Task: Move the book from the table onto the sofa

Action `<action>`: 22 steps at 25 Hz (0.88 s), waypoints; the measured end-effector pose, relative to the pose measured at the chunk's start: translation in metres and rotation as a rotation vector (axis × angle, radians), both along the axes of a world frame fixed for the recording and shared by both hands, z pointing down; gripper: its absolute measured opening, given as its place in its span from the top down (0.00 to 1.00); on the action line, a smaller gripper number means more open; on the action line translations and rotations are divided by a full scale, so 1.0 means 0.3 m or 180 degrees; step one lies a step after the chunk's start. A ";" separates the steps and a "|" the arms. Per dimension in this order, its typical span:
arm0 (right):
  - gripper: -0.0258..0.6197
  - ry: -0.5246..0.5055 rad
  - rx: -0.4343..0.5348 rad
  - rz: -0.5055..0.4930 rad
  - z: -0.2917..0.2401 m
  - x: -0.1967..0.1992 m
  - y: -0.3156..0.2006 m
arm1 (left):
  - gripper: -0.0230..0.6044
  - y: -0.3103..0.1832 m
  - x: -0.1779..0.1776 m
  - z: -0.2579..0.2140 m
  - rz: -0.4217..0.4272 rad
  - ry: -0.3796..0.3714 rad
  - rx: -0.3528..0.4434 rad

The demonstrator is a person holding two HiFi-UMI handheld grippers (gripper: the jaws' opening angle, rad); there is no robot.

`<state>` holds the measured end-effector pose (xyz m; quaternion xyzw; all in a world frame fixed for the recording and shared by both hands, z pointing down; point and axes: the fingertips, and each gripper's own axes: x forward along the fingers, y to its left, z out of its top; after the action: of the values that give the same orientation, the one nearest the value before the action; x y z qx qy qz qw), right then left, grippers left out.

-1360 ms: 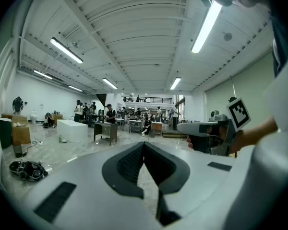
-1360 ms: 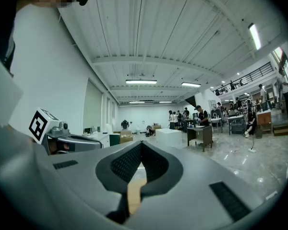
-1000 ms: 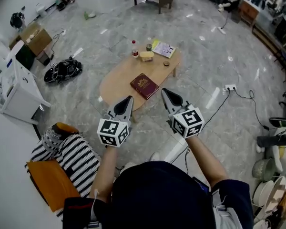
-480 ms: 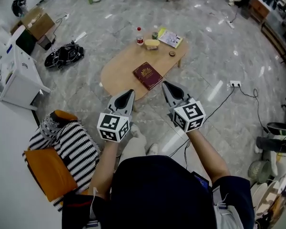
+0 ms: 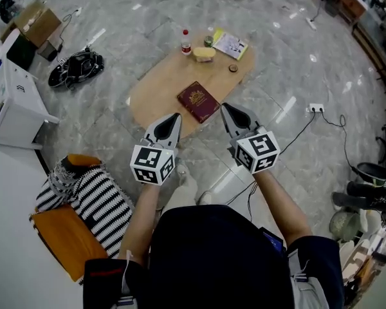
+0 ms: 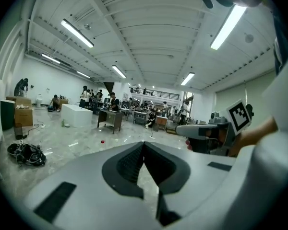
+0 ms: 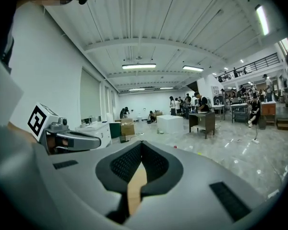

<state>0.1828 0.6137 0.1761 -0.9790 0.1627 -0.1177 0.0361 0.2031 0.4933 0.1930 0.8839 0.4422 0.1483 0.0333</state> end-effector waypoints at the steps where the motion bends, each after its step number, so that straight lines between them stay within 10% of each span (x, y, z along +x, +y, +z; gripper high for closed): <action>1: 0.94 -0.0024 -0.0006 0.0027 0.010 0.034 0.004 | 0.94 0.000 0.032 0.010 0.0023 -0.0013 0.0021; 22: 0.94 -0.0551 -0.0156 0.0306 0.220 0.459 0.034 | 0.94 0.003 0.457 0.261 0.0266 -0.0552 -0.0125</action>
<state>0.3206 0.6240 0.2421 -0.9724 0.1089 -0.2040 0.0317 0.3403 0.4941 0.2712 0.8477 0.4769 0.2169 0.0826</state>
